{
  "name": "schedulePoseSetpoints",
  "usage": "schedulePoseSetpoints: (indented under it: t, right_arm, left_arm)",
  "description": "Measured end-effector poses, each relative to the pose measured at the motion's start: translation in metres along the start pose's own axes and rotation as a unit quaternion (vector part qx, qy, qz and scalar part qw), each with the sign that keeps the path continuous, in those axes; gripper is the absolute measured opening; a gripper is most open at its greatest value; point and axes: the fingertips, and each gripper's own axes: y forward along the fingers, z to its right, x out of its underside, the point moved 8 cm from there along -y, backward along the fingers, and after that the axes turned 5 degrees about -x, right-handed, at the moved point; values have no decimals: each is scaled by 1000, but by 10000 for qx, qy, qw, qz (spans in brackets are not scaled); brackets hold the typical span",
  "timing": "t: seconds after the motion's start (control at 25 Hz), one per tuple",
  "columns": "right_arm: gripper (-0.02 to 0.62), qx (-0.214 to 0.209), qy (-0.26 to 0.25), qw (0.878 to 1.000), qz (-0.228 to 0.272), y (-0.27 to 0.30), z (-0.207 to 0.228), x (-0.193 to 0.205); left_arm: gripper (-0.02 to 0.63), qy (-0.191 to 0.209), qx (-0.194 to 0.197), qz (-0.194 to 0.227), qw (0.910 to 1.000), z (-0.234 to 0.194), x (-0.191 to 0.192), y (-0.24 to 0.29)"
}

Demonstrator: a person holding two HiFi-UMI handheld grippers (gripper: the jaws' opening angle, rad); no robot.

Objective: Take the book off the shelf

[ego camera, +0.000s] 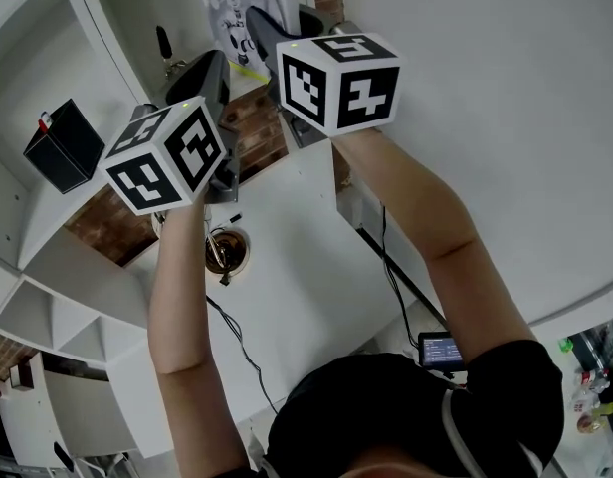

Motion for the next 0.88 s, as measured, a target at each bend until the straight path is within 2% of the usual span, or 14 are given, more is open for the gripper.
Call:
schedulePoseSetpoints:
  t: [0.44, 0.88]
  right_arm:
    - [63, -156, -389, 9980, 465, -42, -16, 3]
    - [64, -133, -589, 9922, 1091, -95, -20, 17]
  left_arm:
    - [8, 7, 23, 46, 10000, 17, 4, -7]
    - [7, 150, 104, 18, 9998, 41, 29, -20]
